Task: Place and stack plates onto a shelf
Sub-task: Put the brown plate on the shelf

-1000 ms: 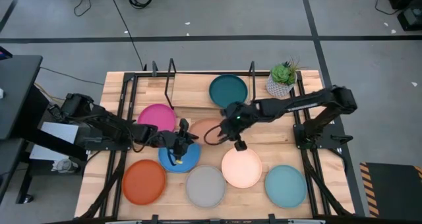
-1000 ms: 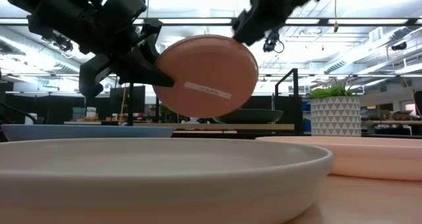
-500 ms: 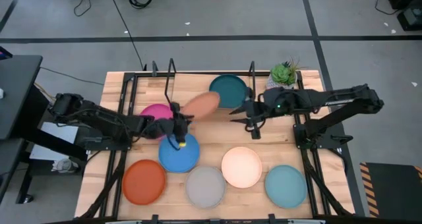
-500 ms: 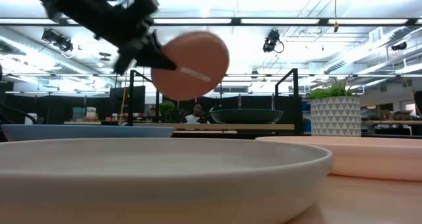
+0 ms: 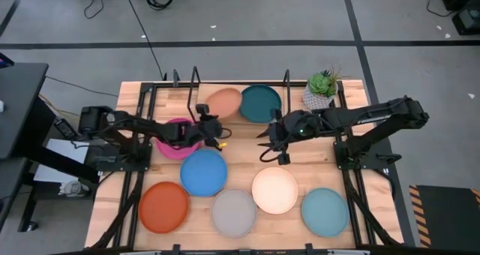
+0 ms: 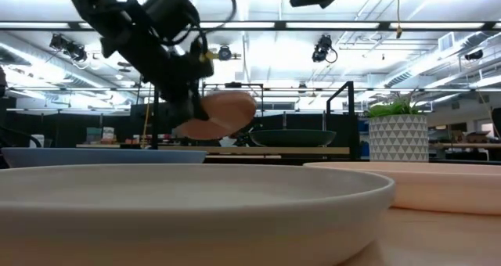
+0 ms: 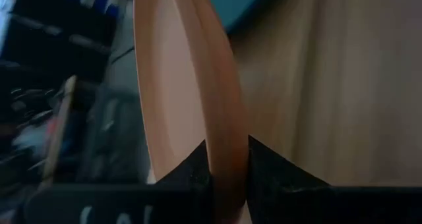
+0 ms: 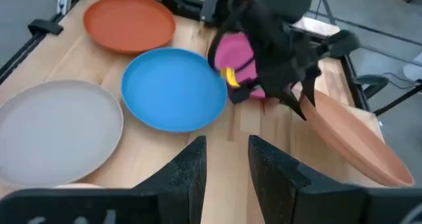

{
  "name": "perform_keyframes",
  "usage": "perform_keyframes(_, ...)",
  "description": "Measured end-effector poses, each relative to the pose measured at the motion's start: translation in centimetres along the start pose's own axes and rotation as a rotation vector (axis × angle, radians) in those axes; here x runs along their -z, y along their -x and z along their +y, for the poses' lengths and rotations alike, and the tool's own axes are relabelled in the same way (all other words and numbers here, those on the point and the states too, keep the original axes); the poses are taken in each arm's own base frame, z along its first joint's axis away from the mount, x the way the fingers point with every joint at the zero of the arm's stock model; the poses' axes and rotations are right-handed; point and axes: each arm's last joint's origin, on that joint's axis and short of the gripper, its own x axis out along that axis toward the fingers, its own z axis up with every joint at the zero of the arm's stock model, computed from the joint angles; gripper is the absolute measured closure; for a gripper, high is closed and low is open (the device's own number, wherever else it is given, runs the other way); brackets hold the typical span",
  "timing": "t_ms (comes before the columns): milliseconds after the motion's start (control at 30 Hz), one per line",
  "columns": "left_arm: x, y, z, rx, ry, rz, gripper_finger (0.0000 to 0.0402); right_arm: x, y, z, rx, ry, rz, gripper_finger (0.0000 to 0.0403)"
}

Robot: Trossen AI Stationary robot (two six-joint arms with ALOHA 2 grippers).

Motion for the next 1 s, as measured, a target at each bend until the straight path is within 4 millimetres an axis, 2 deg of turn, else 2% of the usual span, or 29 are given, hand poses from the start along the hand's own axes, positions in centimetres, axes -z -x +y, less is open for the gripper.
perform_keyframes(133, -0.4, -0.8, -0.2, -0.06, -0.035, 0.055, 0.033, 0.3, -0.7, 0.2, -0.018, 0.003, 0.024, 0.0285)
perform_keyframes(367, -0.8, -0.8, -0.1, -0.043, -0.032, 0.044, 0.0254, 0.8, -0.6, 0.4, -0.044, -0.002, 0.038, 0.0285)
perform_keyframes(500, -1.0, -0.6, 0.1, -0.019, -0.014, 0.016, 0.0227, 0.9, -0.9, 0.4, -0.047, -0.005, 0.048, 0.0285)
perform_keyframes(767, -0.8, -1.2, 0.3, 0.167, 0.083, -0.066, 0.0229, 0.9, -0.9, 0.5, -0.071, -0.005, 0.04, 0.0285)
perform_keyframes(1000, -0.8, -1.1, 1.0, 0.082, 0.111, -0.032, 0.0229, 0.8, -0.9, 0.5, -0.07, -0.002, 0.034, 0.0285)
